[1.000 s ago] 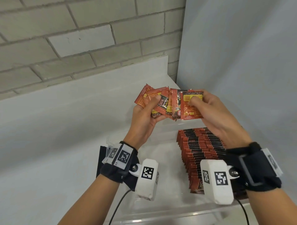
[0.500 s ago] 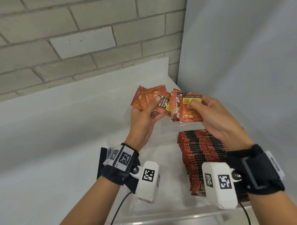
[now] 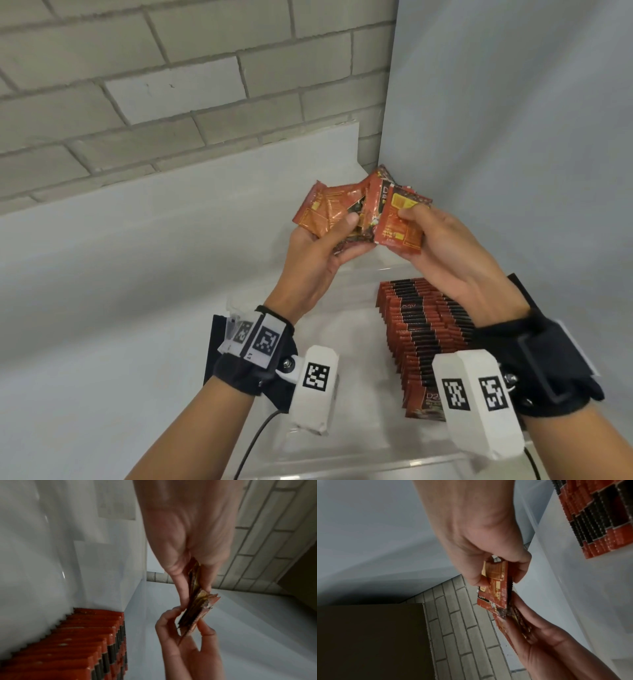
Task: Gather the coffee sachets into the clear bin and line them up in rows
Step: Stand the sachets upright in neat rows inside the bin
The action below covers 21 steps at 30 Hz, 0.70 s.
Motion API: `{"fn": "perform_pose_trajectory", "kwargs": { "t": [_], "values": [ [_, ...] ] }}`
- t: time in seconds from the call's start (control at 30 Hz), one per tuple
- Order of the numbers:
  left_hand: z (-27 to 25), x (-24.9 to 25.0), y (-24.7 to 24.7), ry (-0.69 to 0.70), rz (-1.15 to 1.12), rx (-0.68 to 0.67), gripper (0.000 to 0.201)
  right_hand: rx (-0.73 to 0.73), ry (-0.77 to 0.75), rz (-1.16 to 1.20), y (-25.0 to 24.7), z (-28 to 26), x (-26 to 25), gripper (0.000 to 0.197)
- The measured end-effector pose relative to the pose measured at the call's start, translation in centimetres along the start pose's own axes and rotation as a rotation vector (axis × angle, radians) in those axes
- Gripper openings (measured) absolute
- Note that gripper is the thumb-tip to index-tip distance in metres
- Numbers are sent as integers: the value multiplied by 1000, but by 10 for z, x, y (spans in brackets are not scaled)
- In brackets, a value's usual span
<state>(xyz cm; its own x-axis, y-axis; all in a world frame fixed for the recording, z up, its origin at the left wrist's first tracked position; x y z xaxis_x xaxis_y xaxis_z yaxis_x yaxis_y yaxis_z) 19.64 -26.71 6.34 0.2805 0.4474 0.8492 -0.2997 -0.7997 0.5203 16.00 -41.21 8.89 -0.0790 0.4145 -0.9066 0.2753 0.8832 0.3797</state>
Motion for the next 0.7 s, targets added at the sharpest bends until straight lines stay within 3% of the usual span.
{"fn": "perform_pose_trajectory", "kwargs": {
  "t": [0.13,0.3,0.47,0.6,0.7],
  "values": [
    [-6,-2,6,-29,156,-33,18,40,-17,-73,-4,-2,-4,21],
    [-7,0,4,-86,303,0,40,-7,-18,-210,-5,-5,-5,14],
    [-10,6,12,-279,147,-147,59,-126,-8,-301,-1,-10,-6,17],
    [-17,11,19,-334,106,-231,27,-243,9,-303,7,-13,-7,21],
    [-23,15,27,-363,55,-330,29,-296,-37,-350,11,-20,-12,21]
  ]
}}
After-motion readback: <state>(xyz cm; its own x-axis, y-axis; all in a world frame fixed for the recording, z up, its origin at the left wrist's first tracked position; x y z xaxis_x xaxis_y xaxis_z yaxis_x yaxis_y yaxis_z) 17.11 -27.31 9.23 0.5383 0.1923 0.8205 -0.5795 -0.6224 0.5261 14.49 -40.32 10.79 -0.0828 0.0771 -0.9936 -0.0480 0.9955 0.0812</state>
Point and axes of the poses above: each hand's wrist, its own z-axis towards the middle knuckle, its own y-axis out of the palm, x = y × z, the point moved 2 cm from there along z, towards the middle knuckle, and after that the axes turned 6 degrees about -y, right-handed, at the moved point
